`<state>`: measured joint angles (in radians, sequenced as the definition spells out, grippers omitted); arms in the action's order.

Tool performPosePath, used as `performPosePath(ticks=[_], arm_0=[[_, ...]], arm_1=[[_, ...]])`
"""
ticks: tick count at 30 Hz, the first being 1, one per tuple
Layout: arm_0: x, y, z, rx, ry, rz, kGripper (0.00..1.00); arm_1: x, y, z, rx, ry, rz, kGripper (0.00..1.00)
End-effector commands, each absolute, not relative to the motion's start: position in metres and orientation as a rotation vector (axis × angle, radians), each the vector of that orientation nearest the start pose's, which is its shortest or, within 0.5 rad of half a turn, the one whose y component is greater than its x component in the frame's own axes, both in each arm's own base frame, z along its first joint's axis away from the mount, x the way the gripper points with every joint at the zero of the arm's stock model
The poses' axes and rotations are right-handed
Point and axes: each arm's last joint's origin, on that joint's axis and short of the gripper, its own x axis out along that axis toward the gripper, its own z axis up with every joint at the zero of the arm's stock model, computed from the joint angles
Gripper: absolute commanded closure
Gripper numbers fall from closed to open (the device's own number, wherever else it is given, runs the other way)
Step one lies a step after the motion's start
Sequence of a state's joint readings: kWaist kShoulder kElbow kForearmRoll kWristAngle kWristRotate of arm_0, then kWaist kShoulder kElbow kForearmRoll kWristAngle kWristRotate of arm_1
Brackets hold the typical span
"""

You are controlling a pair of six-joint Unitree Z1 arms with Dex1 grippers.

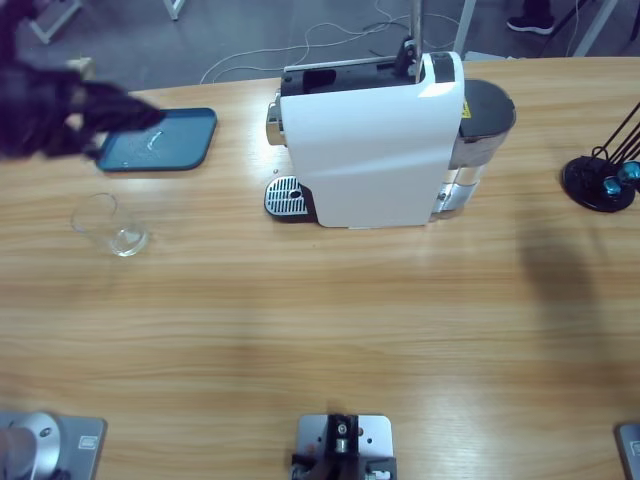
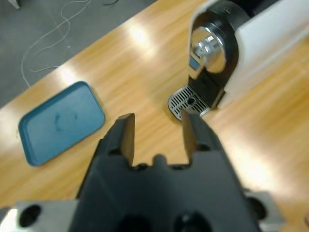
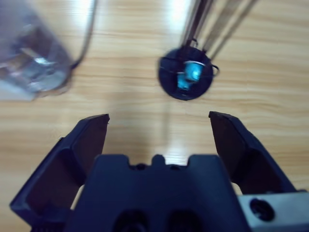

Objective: Pour coffee

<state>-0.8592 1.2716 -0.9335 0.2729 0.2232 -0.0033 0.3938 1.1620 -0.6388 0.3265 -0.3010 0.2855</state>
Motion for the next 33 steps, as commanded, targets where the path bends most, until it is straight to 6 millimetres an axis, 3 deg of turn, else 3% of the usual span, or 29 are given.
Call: performPosePath(ticks=[1,6,8,9,15,17,31,33], arm_0=[[0.110,-0.131,0.330,0.240,0.549,-0.779,0.009],[0.107,-0.131,0.325,0.225,0.559,-0.831,0.009],[0.107,-0.132,0.325,0.222,0.562,-0.830,0.009],[0.108,-0.133,0.325,0.221,0.561,-0.830,0.009],[0.112,-0.137,0.326,0.216,0.544,-0.825,0.009],[0.114,-0.139,0.326,0.216,0.546,-0.824,0.009],[0.119,-0.146,0.322,0.209,0.567,-0.827,0.009],[0.120,-0.148,0.322,0.207,0.567,-0.828,0.009]], arm_1=[[0.177,0.033,0.226,0.025,0.840,-0.158,0.172],[0.198,0.031,0.202,0.036,0.846,-0.182,0.206],[0.204,0.030,0.193,0.031,0.848,-0.180,0.331],[0.206,0.029,0.190,0.032,0.847,-0.184,0.339],[0.213,0.019,0.184,0.036,0.844,-0.219,0.347],[0.216,0.018,0.181,0.029,0.851,-0.218,0.414],[0.228,0.011,0.168,0.056,0.824,-0.234,0.462],[0.228,0.010,0.168,0.057,0.818,-0.237,0.571]])
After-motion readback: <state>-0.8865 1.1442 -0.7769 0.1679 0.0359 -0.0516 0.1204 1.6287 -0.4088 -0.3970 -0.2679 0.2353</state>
